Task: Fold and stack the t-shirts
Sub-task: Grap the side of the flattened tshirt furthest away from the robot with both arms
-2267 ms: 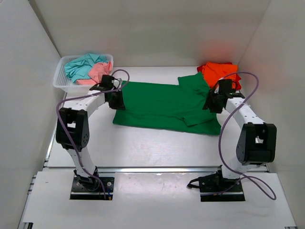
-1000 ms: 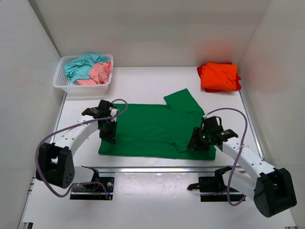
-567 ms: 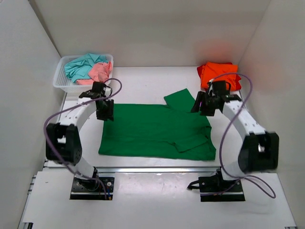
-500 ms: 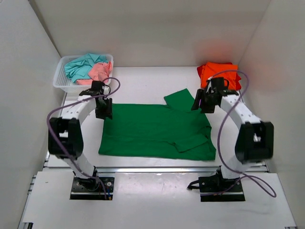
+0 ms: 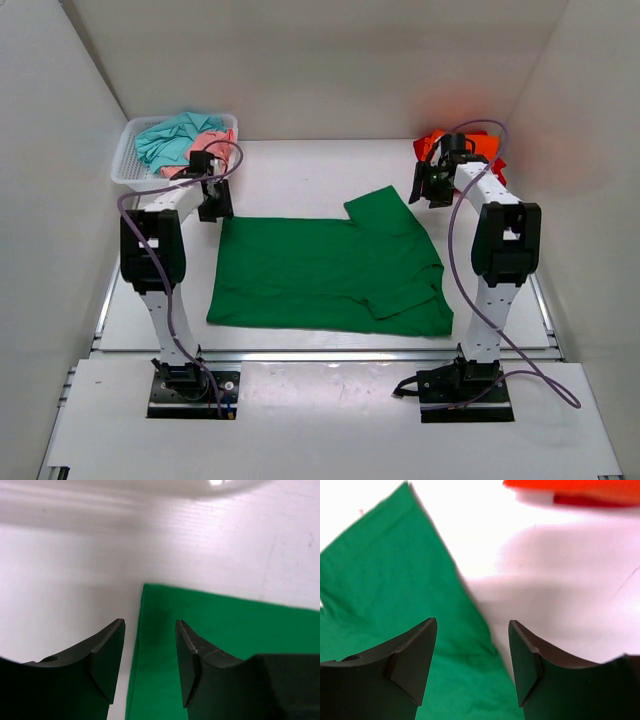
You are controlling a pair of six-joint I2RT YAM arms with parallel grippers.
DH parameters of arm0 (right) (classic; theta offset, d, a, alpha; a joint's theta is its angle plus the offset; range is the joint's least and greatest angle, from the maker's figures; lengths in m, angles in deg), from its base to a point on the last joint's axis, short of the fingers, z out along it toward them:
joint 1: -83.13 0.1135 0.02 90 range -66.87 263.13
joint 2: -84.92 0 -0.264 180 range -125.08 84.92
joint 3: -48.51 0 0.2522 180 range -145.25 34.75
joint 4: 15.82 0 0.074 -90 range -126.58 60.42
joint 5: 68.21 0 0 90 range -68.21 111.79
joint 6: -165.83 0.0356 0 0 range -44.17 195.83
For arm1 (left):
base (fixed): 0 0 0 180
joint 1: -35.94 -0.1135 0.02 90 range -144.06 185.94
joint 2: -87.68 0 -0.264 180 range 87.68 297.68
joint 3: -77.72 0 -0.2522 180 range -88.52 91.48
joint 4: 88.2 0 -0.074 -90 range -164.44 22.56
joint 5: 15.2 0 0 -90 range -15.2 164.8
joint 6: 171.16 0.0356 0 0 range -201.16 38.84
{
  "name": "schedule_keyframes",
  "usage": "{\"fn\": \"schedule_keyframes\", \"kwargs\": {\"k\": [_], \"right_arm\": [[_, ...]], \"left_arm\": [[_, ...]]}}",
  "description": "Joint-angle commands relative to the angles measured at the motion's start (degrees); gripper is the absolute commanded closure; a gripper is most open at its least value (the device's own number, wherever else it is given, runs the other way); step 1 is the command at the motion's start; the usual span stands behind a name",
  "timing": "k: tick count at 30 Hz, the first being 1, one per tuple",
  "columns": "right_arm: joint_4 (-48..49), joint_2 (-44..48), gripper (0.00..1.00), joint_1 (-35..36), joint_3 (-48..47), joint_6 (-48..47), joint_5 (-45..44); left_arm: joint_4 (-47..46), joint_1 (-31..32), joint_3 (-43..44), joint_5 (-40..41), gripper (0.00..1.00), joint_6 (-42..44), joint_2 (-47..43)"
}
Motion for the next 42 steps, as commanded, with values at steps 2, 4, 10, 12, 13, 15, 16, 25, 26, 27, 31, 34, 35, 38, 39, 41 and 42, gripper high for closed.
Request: {"fn": "schedule_keyframes", "kwargs": {"k": [2, 4, 10, 12, 13, 15, 16, 25, 26, 27, 31, 34, 35, 38, 39, 41, 42], "right_arm": [[0.74, -2.69, 0.41, -0.60, -5.64, -0.95, -0.69], [0.57, -4.36, 0.40, -0.60, -7.67, -1.03, -0.43], [-3.30, -10.34, 0.38, -0.34, -12.60, -1.83, 0.81], [-2.86, -11.04, 0.38, 0.71, -11.37, -1.74, 0.89], [-3.04, -10.87, 0.38, 0.98, -11.19, -2.09, 0.81], [-2.34, -11.13, 0.37, 1.42, -9.09, -2.09, 1.33], [-2.68, -10.79, 0.37, 1.42, -8.73, -1.92, 1.34], [-1.72, -10.96, 0.85, 3.62, -6.53, -2.53, 2.13], [-1.89, -11.22, 1.00, 3.53, -6.53, -2.62, 2.39], [-1.46, -11.05, 1.00, 3.79, -6.53, -2.62, 2.30], [-1.72, -9.65, 1.00, 2.57, -6.27, -2.97, 1.51], [-1.28, -5.97, 1.00, 2.30, -4.52, -3.76, 0.64], [-0.58, -4.04, 1.00, 2.39, -2.94, -3.93, 0.63], [1.61, 1.58, 1.00, 2.39, 1.71, -4.11, 0.98], [2.14, 4.13, 1.00, 2.65, 3.82, -3.94, 0.90], [3.28, 8.09, 1.00, 3.26, 7.16, -3.50, 0.89], [3.64, 10.46, 1.00, 3.09, 9.70, -3.23, 0.90]], "left_arm": [[0.86, 0.98, 3.63, 1.19, 0.44, -1.12, 3.18], [1.91, 1.33, 3.99, 2.16, 0.44, -0.95, 4.32], [4.55, 2.30, 6.71, 0.59, 0.56, 0.28, 8.19], [5.16, 2.56, 7.24, -0.55, 0.81, 0.81, 8.98], [5.34, 2.48, 7.41, -0.64, 0.94, 0.72, 9.16], [5.70, 3.09, 7.68, -0.64, 1.00, 0.90, 9.60], [5.96, 3.01, 7.59, -0.47, 1.00, 0.99, 9.25], [5.61, 3.71, 6.80, -2.49, 1.00, 1.52, 8.46], [5.78, 3.53, 6.63, -2.32, 1.00, 1.52, 8.46], [5.78, 3.18, 6.89, -2.31, 1.00, 1.60, 8.29], [5.78, 2.75, 7.15, -2.93, 1.00, 2.21, 7.49], [6.31, 2.57, 7.33, -3.37, 1.00, 2.66, 6.62], [6.57, 2.39, 7.07, -3.37, 1.00, 2.83, 5.83], [6.31, 2.22, 5.67, -4.25, 1.00, 3.36, 3.64], [6.14, 1.87, 5.22, -4.16, 1.00, 3.19, 3.19], [5.87, 1.51, 4.26, -5.30, 1.00, 3.54, 1.35], [5.70, 0.82, 3.30, -6.26, 1.00, 3.71, 0.73]]}}
